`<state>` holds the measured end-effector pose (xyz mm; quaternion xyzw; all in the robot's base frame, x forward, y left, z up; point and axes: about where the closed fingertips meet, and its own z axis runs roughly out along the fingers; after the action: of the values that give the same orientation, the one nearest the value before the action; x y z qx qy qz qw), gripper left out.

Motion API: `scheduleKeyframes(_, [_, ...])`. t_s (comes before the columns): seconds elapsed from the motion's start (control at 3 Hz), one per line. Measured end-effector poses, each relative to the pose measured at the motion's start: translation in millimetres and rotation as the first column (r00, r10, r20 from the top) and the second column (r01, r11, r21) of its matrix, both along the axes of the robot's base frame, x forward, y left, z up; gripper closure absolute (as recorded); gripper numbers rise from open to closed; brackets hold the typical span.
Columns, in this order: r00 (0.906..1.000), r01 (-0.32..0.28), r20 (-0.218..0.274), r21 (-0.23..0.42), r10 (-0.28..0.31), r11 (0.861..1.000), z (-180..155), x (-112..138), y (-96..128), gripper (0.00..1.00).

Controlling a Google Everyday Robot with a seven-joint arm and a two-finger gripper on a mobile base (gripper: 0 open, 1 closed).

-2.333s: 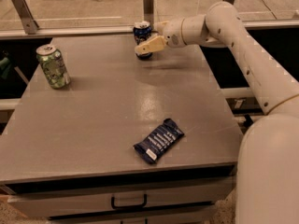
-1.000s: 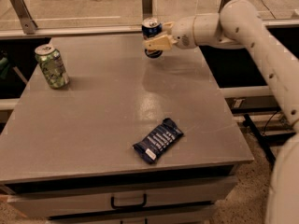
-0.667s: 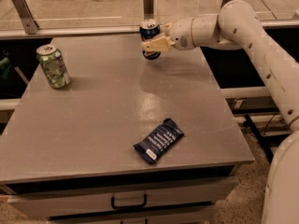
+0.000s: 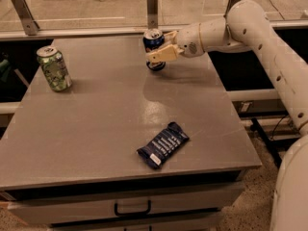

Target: Move pepsi can near rxbar blueberry

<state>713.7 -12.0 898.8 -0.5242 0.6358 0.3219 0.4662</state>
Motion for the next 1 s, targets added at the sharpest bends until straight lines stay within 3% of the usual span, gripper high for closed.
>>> scheduleKeyframes(0.67, [0.9858,-0.149,-0.084,-0.037,0.146,0.988,4,-95,-27,1.00])
scheduleKeyframes(1.0, [0.9784,-0.174,-0.123,-0.056,0.167,0.983,4,-129,-50,1.00])
